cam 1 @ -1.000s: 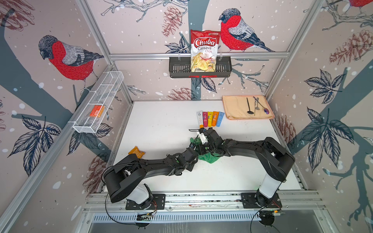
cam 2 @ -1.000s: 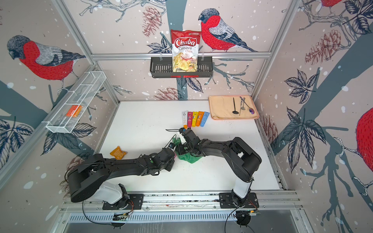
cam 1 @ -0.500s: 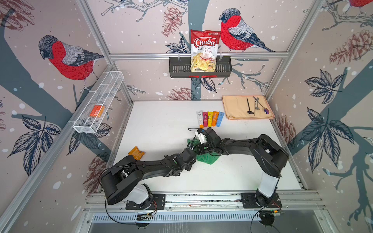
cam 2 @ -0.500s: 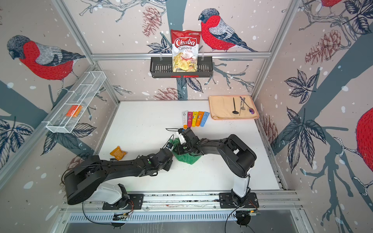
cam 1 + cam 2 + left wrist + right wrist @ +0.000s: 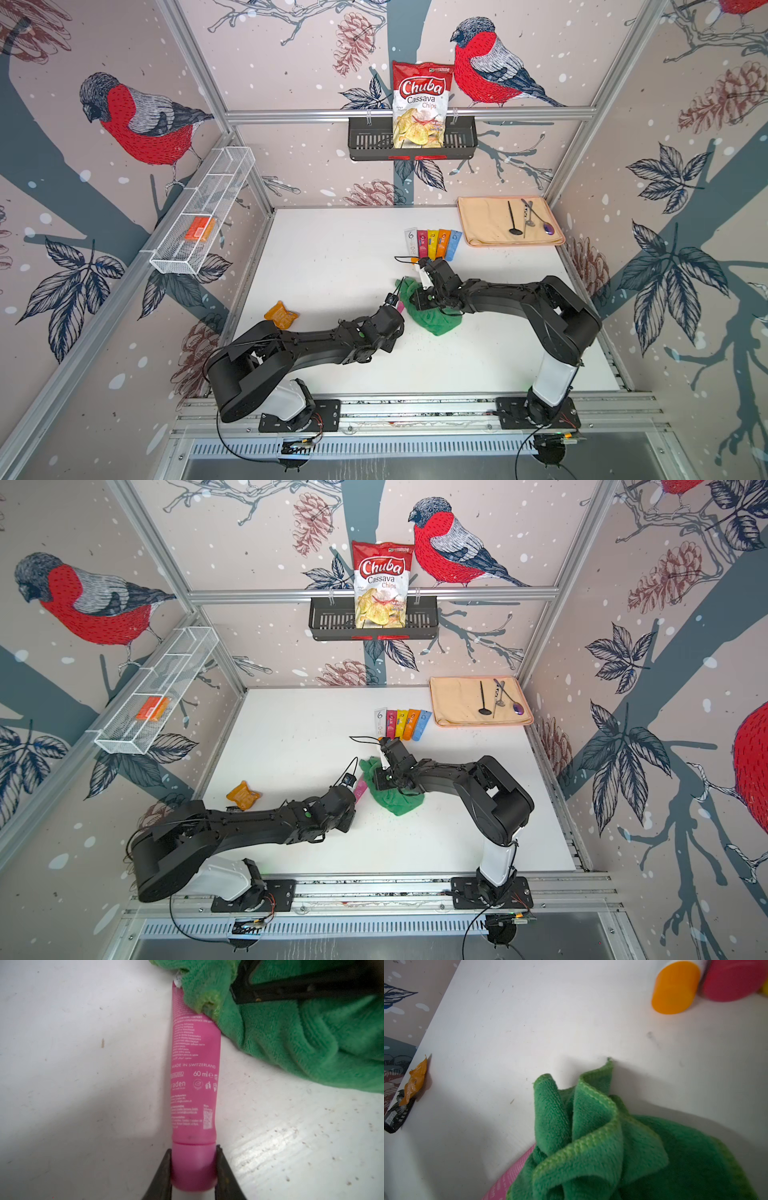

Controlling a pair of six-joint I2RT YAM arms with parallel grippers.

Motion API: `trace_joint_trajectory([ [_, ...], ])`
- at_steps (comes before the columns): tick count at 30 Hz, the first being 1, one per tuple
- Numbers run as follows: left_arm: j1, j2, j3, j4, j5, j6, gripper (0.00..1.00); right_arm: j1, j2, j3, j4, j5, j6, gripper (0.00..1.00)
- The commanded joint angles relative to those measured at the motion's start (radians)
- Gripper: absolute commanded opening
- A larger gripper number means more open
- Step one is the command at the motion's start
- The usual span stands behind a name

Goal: Wipe the surface of the toothpaste tube
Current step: Wipe the dirt from the toothpaste tube.

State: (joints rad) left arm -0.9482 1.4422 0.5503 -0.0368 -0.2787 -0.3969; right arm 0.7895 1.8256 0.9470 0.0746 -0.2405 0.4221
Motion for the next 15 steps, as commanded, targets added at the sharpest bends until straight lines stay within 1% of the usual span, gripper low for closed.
trace_joint_trajectory([
  [1, 0.002, 0.005, 0.003, 0.031, 0.038, 0.005, 0.12, 0.057, 0.009, -0.007, 0.008, -0.128, 0.031, 0.12],
  [5, 0.001, 0.003, 0.003, 0.032, 0.043, 0.01, 0.12, 0.096, -0.01, -0.019, 0.101, -0.256, 0.069, 0.12],
  [7, 0.002, 0.002, 0.003, 0.032, 0.045, 0.011, 0.12, 0.096, -0.016, -0.02, 0.13, -0.291, 0.08, 0.12],
  [12, 0.002, -0.006, -0.004, 0.037, 0.049, 0.013, 0.12, 0.087, -0.009, -0.02, 0.17, -0.331, 0.099, 0.12],
  [15, 0.002, -0.006, -0.004, 0.038, 0.053, 0.015, 0.12, 0.083, 0.016, -0.006, 0.161, -0.308, 0.096, 0.12],
])
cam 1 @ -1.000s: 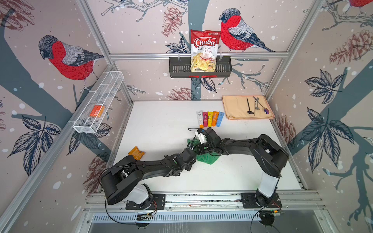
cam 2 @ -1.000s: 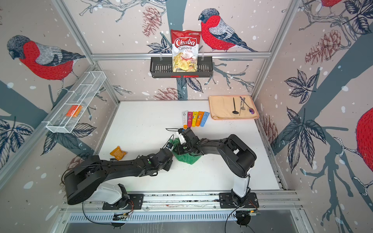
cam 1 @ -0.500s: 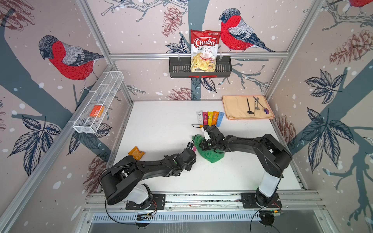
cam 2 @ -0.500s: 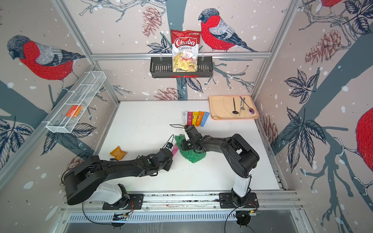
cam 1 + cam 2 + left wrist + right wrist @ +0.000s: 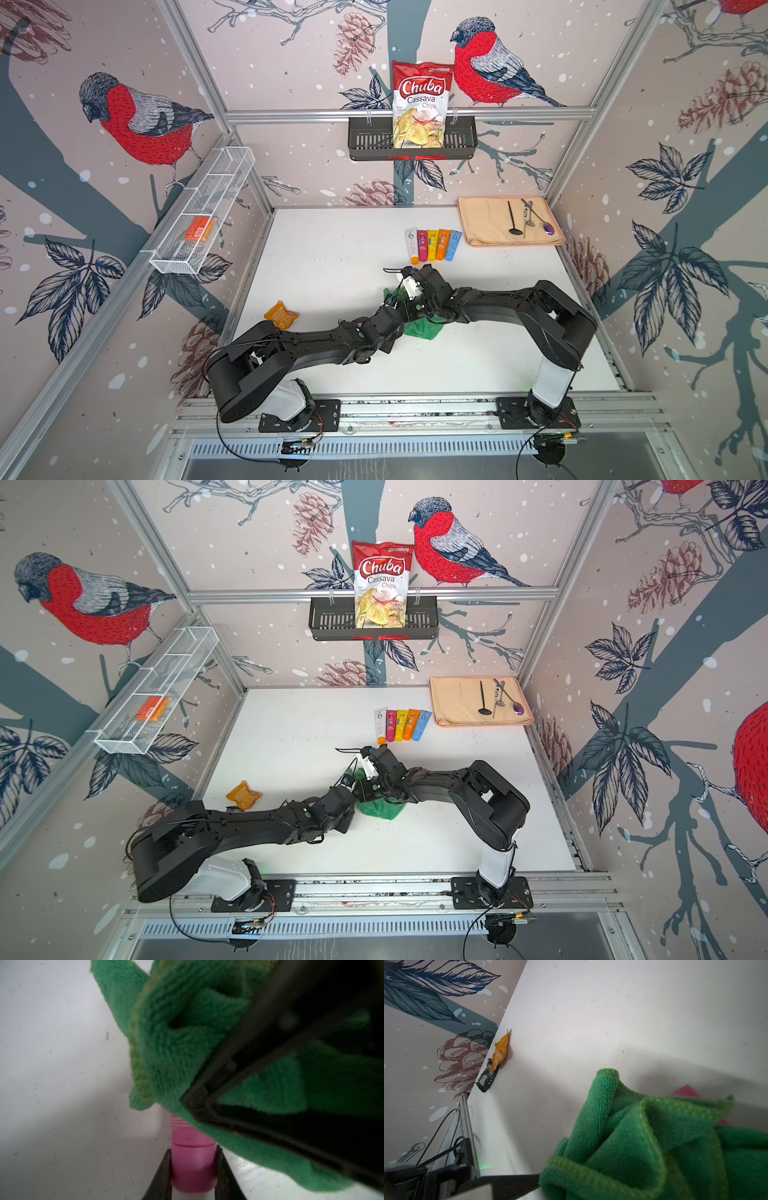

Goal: Wipe the surface of the toothpaste tube
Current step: Wipe the dirt from the toothpaste tube.

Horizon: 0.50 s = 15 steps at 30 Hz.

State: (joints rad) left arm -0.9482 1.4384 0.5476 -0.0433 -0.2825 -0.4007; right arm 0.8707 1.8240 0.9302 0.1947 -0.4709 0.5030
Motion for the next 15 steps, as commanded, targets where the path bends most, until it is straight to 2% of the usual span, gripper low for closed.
trace_joint_trajectory([
  [1, 0.002, -0.003, -0.002, 0.046, 0.059, 0.021, 0.12, -0.002, 0.033, 0.023, 0.023, -0.05, 0.007, 0.12],
  [4, 0.002, -0.003, -0.003, 0.051, 0.064, 0.024, 0.11, -0.024, 0.093, 0.089, -0.077, 0.08, -0.025, 0.12],
  [7, 0.002, -0.008, -0.005, 0.051, 0.065, 0.025, 0.11, -0.055, 0.128, 0.143, -0.147, 0.149, -0.049, 0.12],
  [13, 0.001, -0.02, -0.014, 0.058, 0.065, 0.023, 0.11, -0.108, 0.13, 0.206, -0.336, 0.41, -0.109, 0.12],
  [15, 0.002, -0.014, -0.012, 0.057, 0.066, 0.025, 0.11, -0.132, 0.12, 0.201, -0.356, 0.446, -0.119, 0.12],
])
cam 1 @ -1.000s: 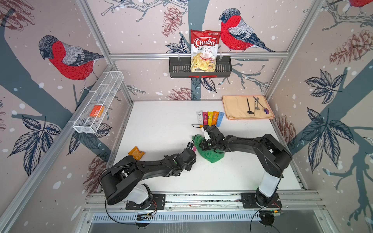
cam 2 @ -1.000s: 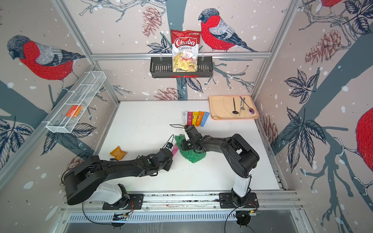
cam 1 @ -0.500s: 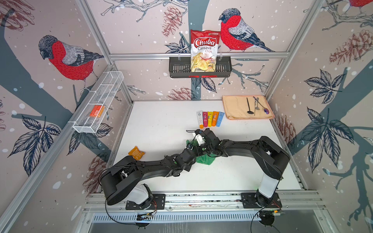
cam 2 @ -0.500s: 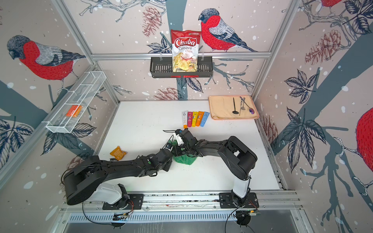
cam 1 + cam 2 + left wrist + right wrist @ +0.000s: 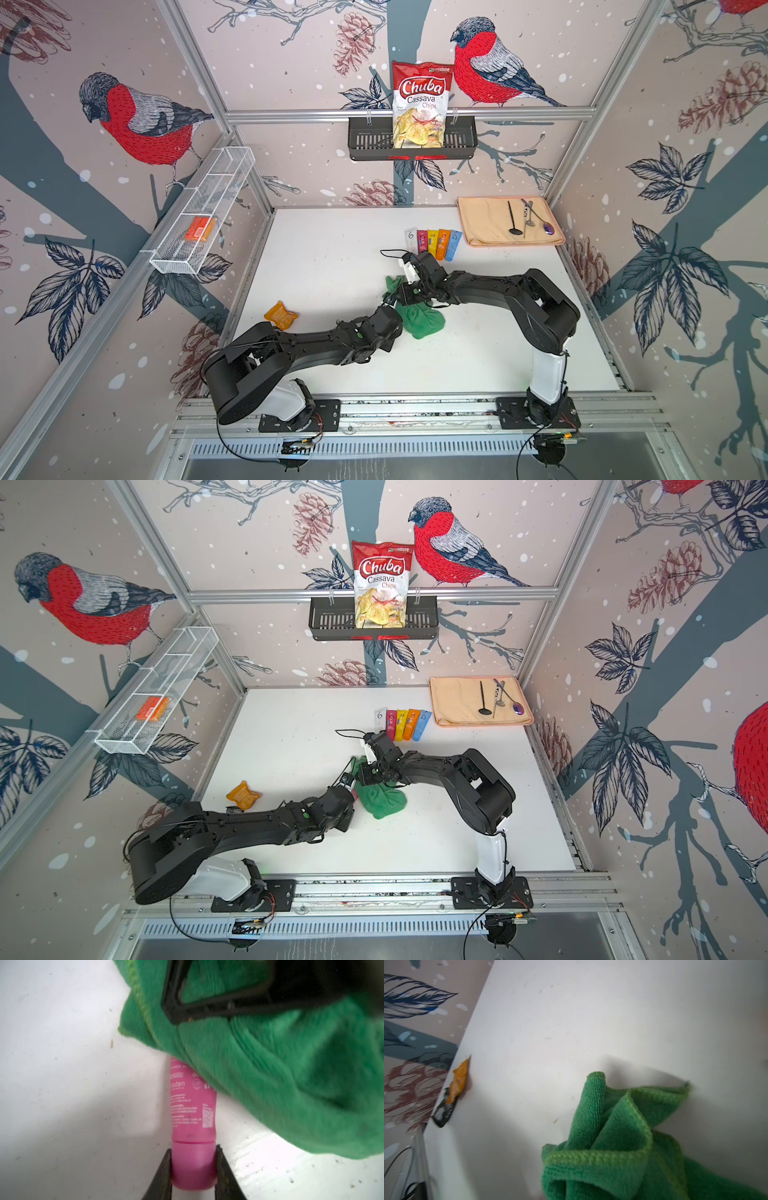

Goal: Wipe the surface of the toothpaste tube
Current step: Wipe the dirt from the toothpaste tube.

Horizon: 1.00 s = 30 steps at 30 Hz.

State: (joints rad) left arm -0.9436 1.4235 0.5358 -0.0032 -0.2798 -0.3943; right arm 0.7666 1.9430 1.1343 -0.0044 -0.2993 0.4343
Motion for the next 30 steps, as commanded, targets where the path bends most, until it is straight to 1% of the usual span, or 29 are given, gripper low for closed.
trace_joint_trajectory([
  [1, -0.003, 0.002, 0.001, 0.016, 0.064, 0.018, 0.11, -0.039, -0.006, -0.009, -0.161, 0.283, -0.054, 0.12],
  [3, -0.002, 0.002, 0.001, 0.017, 0.064, 0.019, 0.11, -0.048, -0.017, -0.014, -0.165, 0.29, -0.06, 0.12],
  [5, -0.003, 0.001, 0.0, 0.017, 0.064, 0.019, 0.11, -0.047, -0.03, -0.023, -0.148, 0.254, -0.063, 0.12],
  [8, -0.002, 0.004, 0.002, 0.015, 0.065, 0.019, 0.11, -0.022, -0.058, -0.047, -0.086, 0.133, -0.062, 0.12],
  [12, -0.004, 0.008, 0.005, 0.016, 0.062, 0.017, 0.11, 0.036, -0.086, -0.078, -0.009, -0.044, -0.044, 0.12],
  [16, -0.003, 0.011, 0.006, 0.012, 0.064, 0.019, 0.11, 0.062, -0.139, -0.137, 0.077, -0.169, -0.011, 0.12],
  [20, -0.003, 0.009, 0.005, 0.015, 0.064, 0.019, 0.11, 0.068, -0.186, -0.185, 0.114, -0.222, 0.005, 0.12],
  [22, -0.003, 0.008, 0.005, 0.015, 0.064, 0.019, 0.11, 0.068, -0.183, -0.191, 0.103, -0.203, 0.001, 0.12],
  [24, -0.003, 0.008, 0.005, 0.015, 0.063, 0.021, 0.11, 0.066, -0.16, -0.179, 0.065, -0.147, -0.011, 0.12],
  [28, -0.002, 0.002, 0.003, 0.015, 0.062, 0.019, 0.11, 0.066, -0.096, -0.122, -0.074, 0.099, -0.033, 0.12],
  [30, -0.003, -0.001, -0.001, 0.016, 0.062, 0.019, 0.11, 0.054, -0.085, -0.109, -0.11, 0.17, -0.04, 0.12],
])
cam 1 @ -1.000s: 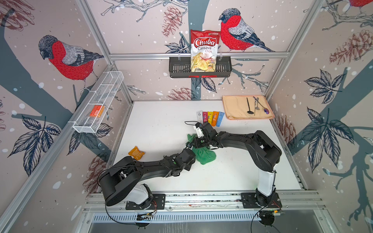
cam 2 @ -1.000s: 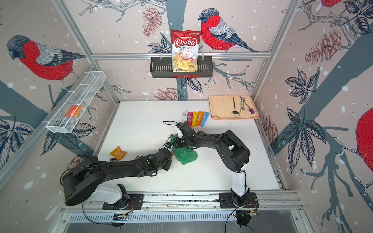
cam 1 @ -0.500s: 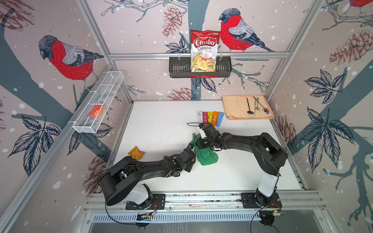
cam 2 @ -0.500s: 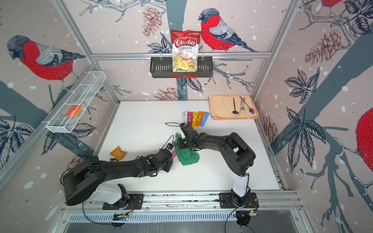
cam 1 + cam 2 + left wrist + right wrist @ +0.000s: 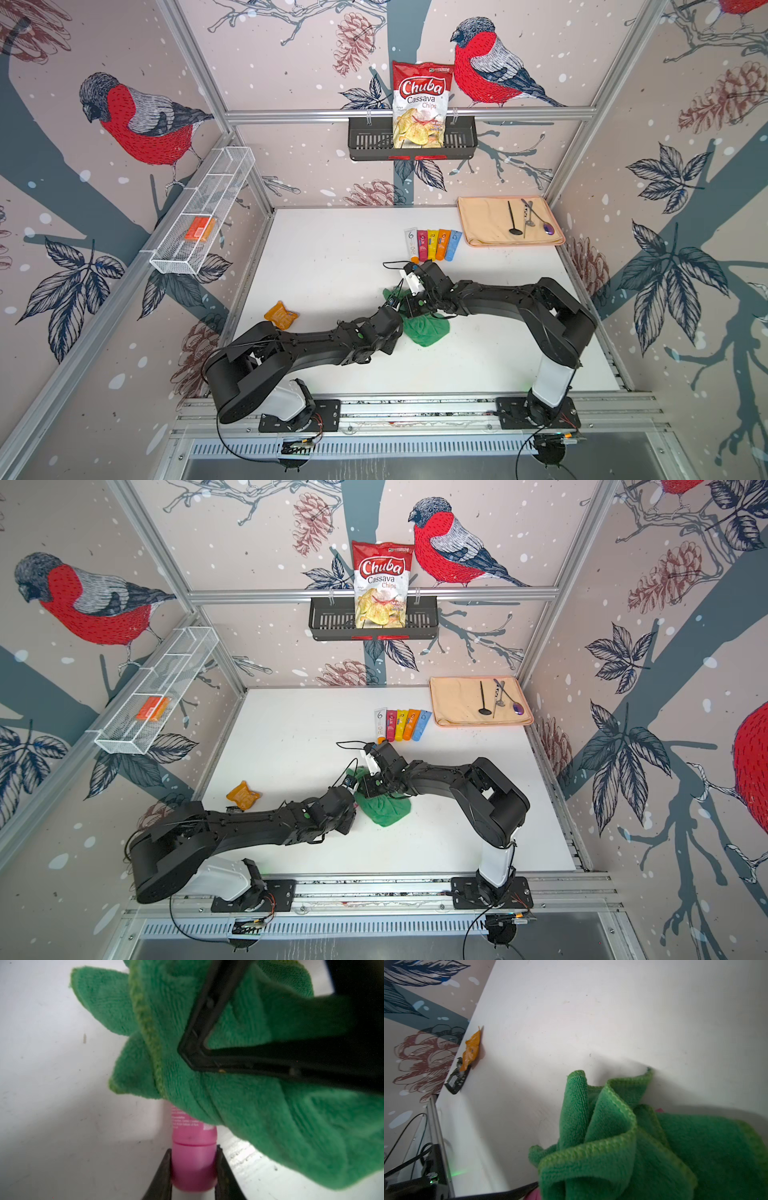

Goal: Wipe the surface of the toothpaste tube
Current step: Wipe the dirt from the toothpaste tube.

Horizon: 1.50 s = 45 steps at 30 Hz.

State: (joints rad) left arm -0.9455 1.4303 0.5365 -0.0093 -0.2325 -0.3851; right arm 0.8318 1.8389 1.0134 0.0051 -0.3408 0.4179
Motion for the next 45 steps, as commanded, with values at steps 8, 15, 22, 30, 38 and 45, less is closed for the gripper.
trace_joint_trajectory([
  [8, -0.001, -0.011, -0.003, 0.023, 0.015, 0.01, 0.11, -0.114, 0.014, 0.033, -0.232, 0.445, -0.041, 0.12],
  [15, -0.001, -0.005, 0.0, 0.023, 0.016, 0.011, 0.11, -0.096, -0.058, 0.019, -0.172, 0.346, -0.055, 0.12],
  [22, -0.001, -0.001, 0.002, 0.023, 0.015, 0.01, 0.11, -0.015, -0.133, -0.014, -0.067, 0.102, -0.034, 0.12],
  [30, -0.001, -0.004, 0.002, 0.022, 0.012, 0.009, 0.11, 0.015, -0.055, -0.016, 0.031, -0.085, -0.009, 0.12],
  [38, -0.001, 0.007, 0.008, 0.018, 0.012, 0.008, 0.11, 0.023, 0.069, 0.023, -0.08, 0.101, -0.027, 0.13],
  [45, -0.001, -0.005, 0.0, 0.023, 0.01, 0.009, 0.11, -0.015, 0.087, 0.061, -0.215, 0.387, -0.02, 0.13],
])
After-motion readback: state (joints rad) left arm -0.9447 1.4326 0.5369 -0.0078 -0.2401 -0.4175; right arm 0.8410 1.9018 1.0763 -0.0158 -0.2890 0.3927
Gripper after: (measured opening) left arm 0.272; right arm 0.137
